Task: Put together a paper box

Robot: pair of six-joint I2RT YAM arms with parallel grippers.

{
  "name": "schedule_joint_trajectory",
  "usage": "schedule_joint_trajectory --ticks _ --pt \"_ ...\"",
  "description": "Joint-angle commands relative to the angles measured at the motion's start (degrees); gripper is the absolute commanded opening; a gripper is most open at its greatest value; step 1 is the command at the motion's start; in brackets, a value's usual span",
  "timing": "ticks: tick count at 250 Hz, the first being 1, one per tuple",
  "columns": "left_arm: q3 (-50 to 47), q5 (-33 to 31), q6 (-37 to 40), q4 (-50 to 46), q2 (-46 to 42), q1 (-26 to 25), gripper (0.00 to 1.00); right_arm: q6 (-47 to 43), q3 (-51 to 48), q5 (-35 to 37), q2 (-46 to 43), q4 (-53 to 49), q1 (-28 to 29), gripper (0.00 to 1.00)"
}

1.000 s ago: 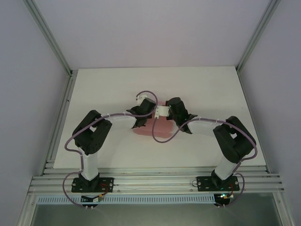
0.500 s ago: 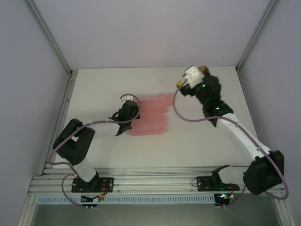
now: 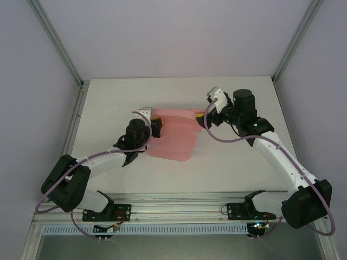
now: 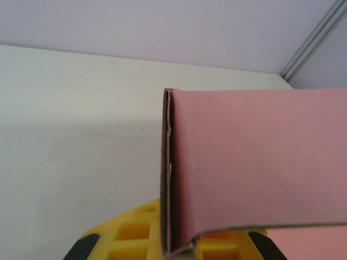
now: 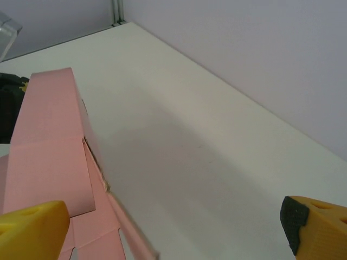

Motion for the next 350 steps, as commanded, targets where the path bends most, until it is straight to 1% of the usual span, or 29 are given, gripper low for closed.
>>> schedule_joint_trajectory --ticks 1,19,36,45,61,79,94,124,149,159,170,183,192,198,203,214,223,234,242,250,263,284,307,319,333,350 --pt "-0.75 3.90 1.35 2.72 -1.30 0.06 0.00 1.55 0.36 -3.26 2.12 -0.51 0.28 1.00" --pt "-0.45 3.58 1.03 2.42 -0.94 0.06 0.00 1.67 0.06 -5.11 2.81 0.07 0.55 1.00" --pt "-0.43 3.26 0.67 2.95 -0.41 0.06 0.00 1.94 -0.38 -5.21 3.39 1.28 1.46 1.00" --pt "-0.29 3.06 0.42 3.11 -0.07 0.01 0.00 2.20 -0.85 -4.37 3.68 2.40 2.13 1.00" --pt "0.66 2.85 -0.34 2.11 0.72 0.06 0.00 3.52 -2.25 -0.79 4.13 5.85 3.88 1.00" --pt "1.94 1.66 -1.29 0.70 1.87 -0.05 0.00 7.05 -4.65 7.00 4.23 12.35 6.01 1.00" --pt "2.54 1.19 -2.35 0.38 2.83 -0.03 0.00 8.60 -6.42 11.19 4.47 16.49 7.91 1.00" --pt "3.26 1.17 -3.70 0.38 4.43 -0.03 0.00 10.53 -9.66 25.57 4.68 24.32 11.58 1.00" --pt "2.99 -0.13 -4.22 0.27 4.43 0.04 0.00 14.87 -10.66 37.79 2.71 25.71 11.58 1.00" --pt "2.95 -1.24 -4.61 -0.35 4.09 0.07 0.00 14.52 -10.77 39.78 1.36 24.41 11.54 1.00" --pt "3.00 -2.11 -5.21 -0.98 3.72 0.22 0.00 14.70 -10.86 40.27 -0.73 22.24 11.49 1.00" --pt "2.95 -3.48 -6.99 -1.31 3.41 0.73 0.00 15.42 -11.25 38.19 -3.69 18.72 11.39 1.00" --pt "2.89 -4.37 -8.57 -1.22 3.49 1.51 0.00 17.91 -11.52 36.27 -6.03 15.96 10.83 1.00" --pt "2.89 -4.35 -9.33 -1.15 3.72 2.21 0.00 20.53 -11.57 34.83 -7.48 13.65 9.89 1.00" --pt "2.99 -3.88 -9.93 -1.21 4.02 2.94 0.00 24.59 -11.49 33.18 -8.59 11.44 8.55 1.00" --pt "3.53 -2.47 -12.46 -2.06 4.60 5.10 0.00 32.44 -11.51 27.05 -10.36 6.79 3.82 1.00" --pt "4.00 0.43 -15.12 -2.42 5.15 7.12 0.00 37.82 -12.37 20.69 -11.26 4.93 -0.86 1.00" --pt "3.86 5.89 -17.88 -0.29 5.87 9.33 0.00 42.83 -14.35 13.47 -11.69 5.19 -5.95 1.00" --pt "3.17 9.08 -19.40 2.59 6.40 10.33 0.00 45.05 -16.08 8.72 -11.55 6.91 -8.46 1.00" --pt "2.51 10.92 -20.09 5.60 6.77 10.65 0.00 46.14 -17.87 5.02 -11.13 9.20 -9.84 1.00" --pt "1.99 12.16 -20.49 7.54 6.68 10.70 0.00 47.10 -20.11 1.74 -10.25 13.32 -10.10 1.00" --pt "2.50 12.87 -20.41 5.85 5.81 10.68 0.00 49.48 -22.74 -5.10 -7.93 22.69 -10.12 1.00" --pt "2.10 13.30 -20.28 5.38 4.65 10.66 0.00 51.17 -22.91 -11.56 -4.16 31.04 -10.13 1.00" --pt "1.90 13.46 -20.30 5.26 4.15 10.61 0.00 51.32 -21.32 -14.39 -1.61 32.01 -10.00 1.00" --pt "1.81 14.03 -19.95 4.99 3.78 10.52 0.00 50.58 -18.71 -16.23 1.02 30.69 -9.51 1.00" --pt "1.90 14.35 -19.65 4.47 3.63 10.39 0.00 48.34 -15.97 -16.64 3.39 28.93 -7.79 1.00"
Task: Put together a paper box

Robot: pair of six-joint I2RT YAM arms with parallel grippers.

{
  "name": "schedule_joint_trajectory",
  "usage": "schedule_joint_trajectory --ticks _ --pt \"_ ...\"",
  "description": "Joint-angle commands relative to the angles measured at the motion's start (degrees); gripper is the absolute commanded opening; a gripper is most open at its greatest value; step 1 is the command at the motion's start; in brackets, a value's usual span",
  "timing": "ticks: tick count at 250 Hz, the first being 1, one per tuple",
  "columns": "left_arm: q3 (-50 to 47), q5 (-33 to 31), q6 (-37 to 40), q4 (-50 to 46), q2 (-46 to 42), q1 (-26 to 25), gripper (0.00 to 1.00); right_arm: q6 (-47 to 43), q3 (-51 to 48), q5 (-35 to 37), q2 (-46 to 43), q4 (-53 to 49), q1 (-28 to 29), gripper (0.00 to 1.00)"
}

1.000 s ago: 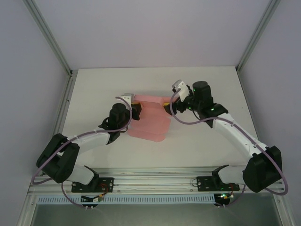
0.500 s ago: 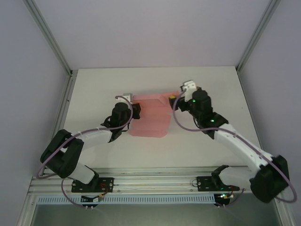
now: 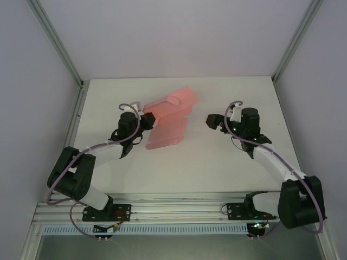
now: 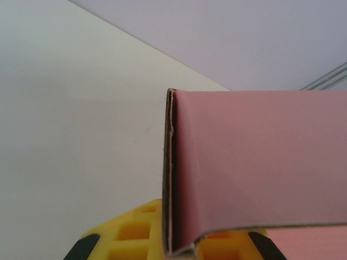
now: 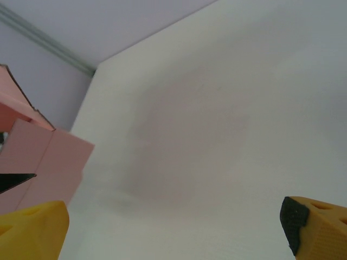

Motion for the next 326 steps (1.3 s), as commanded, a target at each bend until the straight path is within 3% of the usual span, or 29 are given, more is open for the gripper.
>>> schedule_joint_trajectory --ticks 1,134,181,239,277,326 --pt "-0.24 2.49 -0.69 1.93 -2.27 -0.47 0.00 -0.10 5.85 -8.34 2.73 5.64 2.06 1.00" --pt "-0.11 4.30 -1.23 2.60 -1.78 -1.18 0.00 -8.23 13.11 0.87 11.55 3.50 10.82 1.00" --pt "-0.28 2.62 -0.71 1.52 -0.77 -1.20 0.00 -10.58 12.35 2.35 7.08 1.09 10.78 1.00" --pt "-0.11 2.44 -0.50 1.36 0.16 -1.18 0.00 -13.24 6.44 12.83 -1.27 -4.73 10.21 1.00" --pt "0.44 3.94 -0.31 1.65 0.60 -1.17 0.00 -12.62 2.56 12.98 0.04 -3.60 10.13 1.00" --pt "0.68 6.42 0.52 1.87 0.60 -1.24 0.00 -12.58 6.44 8.75 5.88 0.28 10.11 1.00"
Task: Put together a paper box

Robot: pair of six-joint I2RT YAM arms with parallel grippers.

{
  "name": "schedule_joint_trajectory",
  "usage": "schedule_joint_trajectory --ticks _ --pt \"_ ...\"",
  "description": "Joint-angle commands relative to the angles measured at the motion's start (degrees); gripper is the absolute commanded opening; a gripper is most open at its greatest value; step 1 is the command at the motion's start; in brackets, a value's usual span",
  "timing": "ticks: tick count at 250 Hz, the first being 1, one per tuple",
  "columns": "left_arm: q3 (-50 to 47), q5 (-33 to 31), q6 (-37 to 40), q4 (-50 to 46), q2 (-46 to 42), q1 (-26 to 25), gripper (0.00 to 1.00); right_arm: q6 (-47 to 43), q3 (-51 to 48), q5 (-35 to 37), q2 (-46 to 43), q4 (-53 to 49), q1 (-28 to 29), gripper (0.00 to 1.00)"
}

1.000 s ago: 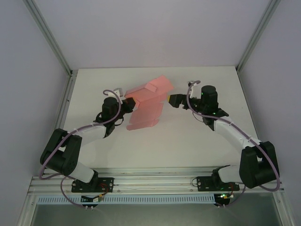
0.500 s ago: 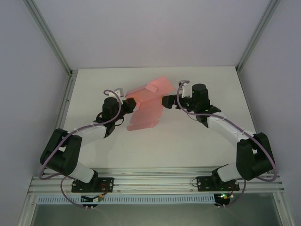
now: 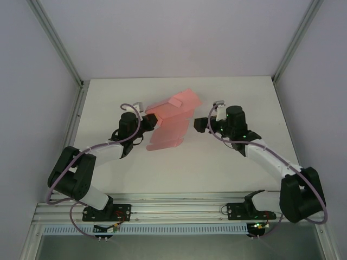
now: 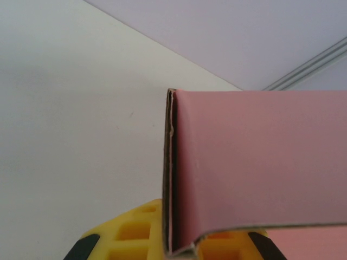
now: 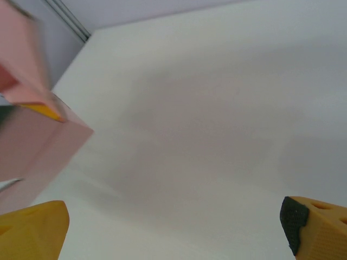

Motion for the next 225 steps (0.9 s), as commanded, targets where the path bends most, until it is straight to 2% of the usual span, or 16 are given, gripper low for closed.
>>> schedule_joint_trajectory --ticks 1,24,74,92,170,195,225 --pt "0.68 2.48 0.98 1.90 0.14 -0.50 0.00 -0.71 2.96 -3.11 2.67 3.24 -0.33 1.00" --pt "0.42 2.79 2.20 1.77 -0.02 -0.81 0.00 -0.94 5.75 -5.17 5.13 4.34 -0.30 1.00" --pt "0.99 2.72 8.09 -1.67 -0.62 -2.05 0.00 -5.42 11.98 -6.93 7.42 -3.40 0.13 1.00" --pt "1.70 0.83 10.15 -3.66 -0.91 -2.99 0.00 -6.72 12.85 -6.94 8.00 -6.01 0.92 1.00" --pt "2.61 2.15 8.29 -2.10 -1.35 -3.71 0.00 -9.57 13.03 13.79 12.50 -8.83 7.58 1.00" --pt "2.62 0.90 8.32 -2.98 -1.62 -3.67 0.00 -9.92 13.39 14.38 11.81 -9.28 7.97 1.00" --pt "2.62 -1.27 10.04 -5.38 -1.60 -3.66 0.00 -10.43 12.85 12.55 6.61 -11.32 7.89 1.00"
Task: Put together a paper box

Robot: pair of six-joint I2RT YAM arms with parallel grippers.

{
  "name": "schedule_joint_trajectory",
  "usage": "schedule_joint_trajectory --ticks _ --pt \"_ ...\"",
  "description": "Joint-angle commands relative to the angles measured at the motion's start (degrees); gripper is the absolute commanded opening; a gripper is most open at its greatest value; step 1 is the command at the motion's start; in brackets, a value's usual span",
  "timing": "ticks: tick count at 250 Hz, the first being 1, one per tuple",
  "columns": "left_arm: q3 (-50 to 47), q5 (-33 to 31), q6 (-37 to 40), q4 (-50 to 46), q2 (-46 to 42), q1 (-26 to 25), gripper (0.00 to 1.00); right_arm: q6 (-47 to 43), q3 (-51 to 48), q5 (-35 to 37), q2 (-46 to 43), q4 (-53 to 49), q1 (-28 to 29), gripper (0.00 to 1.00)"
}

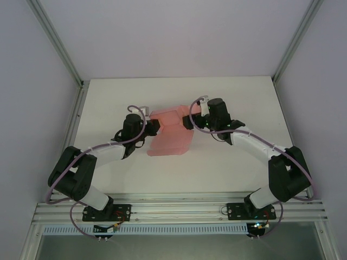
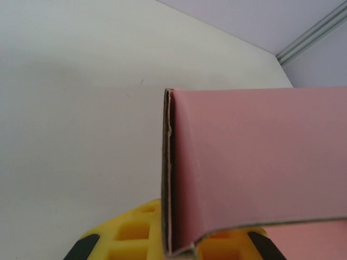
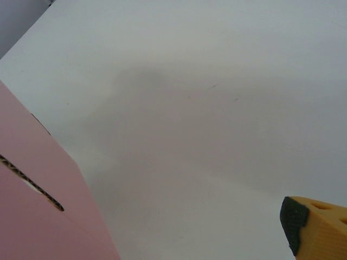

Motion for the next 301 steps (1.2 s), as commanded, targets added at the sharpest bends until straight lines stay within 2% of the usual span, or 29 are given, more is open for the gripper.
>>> schedule_joint_trajectory --ticks 1,38,62,75,95,113,129,148,172,188,213,237,264,301 --pt "2.13 0.27 2.30 1.53 -1.61 -1.00 0.00 -2.90 0.46 1.92 -4.62 -4.75 0.43 1.00" --pt "1.52 -3.20 5.09 -2.31 -2.31 -0.66 0.00 -4.42 -2.47 2.33 -16.95 -10.09 0.14 1.00" --pt "1.01 -1.12 6.81 -3.46 -2.90 -0.43 0.00 -3.18 -4.43 1.99 -25.17 -13.63 -2.44 1.00" --pt "0.44 0.38 7.65 -3.38 -3.48 -0.38 0.00 -1.57 -5.15 1.11 -28.77 -15.05 -6.55 1.00" --pt "-0.46 2.45 8.56 -2.74 -4.43 -0.30 0.00 0.15 -6.12 -3.42 -31.13 -15.04 -15.88 1.00" --pt "-1.16 5.63 9.24 -1.62 -5.15 -0.30 0.00 0.34 -5.86 -9.41 -29.18 -14.84 -24.35 1.00" --pt "-1.56 7.59 9.26 -0.45 -5.59 -0.34 0.00 -0.80 -4.21 -13.50 -25.18 -15.22 -27.22 1.00" --pt "-1.36 8.37 9.03 -0.59 -5.84 -0.38 0.00 -6.04 -1.44 -23.65 -19.99 -15.95 -27.24 0.96" --pt "-1.12 7.47 9.01 -0.87 -6.18 -0.39 0.00 -6.18 1.16 -36.09 -14.21 -14.34 -26.31 0.87" --pt "-0.72 7.20 9.09 -1.16 -6.24 -0.38 0.00 -9.52 3.45 -35.89 -11.69 -16.95 -21.78 0.85" --pt "-0.25 7.59 9.13 -1.72 -6.54 -0.38 0.00 -17.94 6.33 -30.42 -8.86 -21.87 -13.80 0.84" --pt "-0.02 5.96 8.90 -1.93 -6.78 -0.38 0.00 -18.84 6.92 -33.93 -7.56 -22.73 -12.36 0.77" --pt "0.70 3.64 8.32 -2.92 -6.55 -0.38 0.00 -18.91 5.33 -37.22 -8.65 -21.16 -11.34 0.75" --pt "1.99 2.77 7.18 -3.59 -5.25 -0.43 0.00 -19.65 3.83 -34.45 -9.94 -21.54 -7.76 0.73"
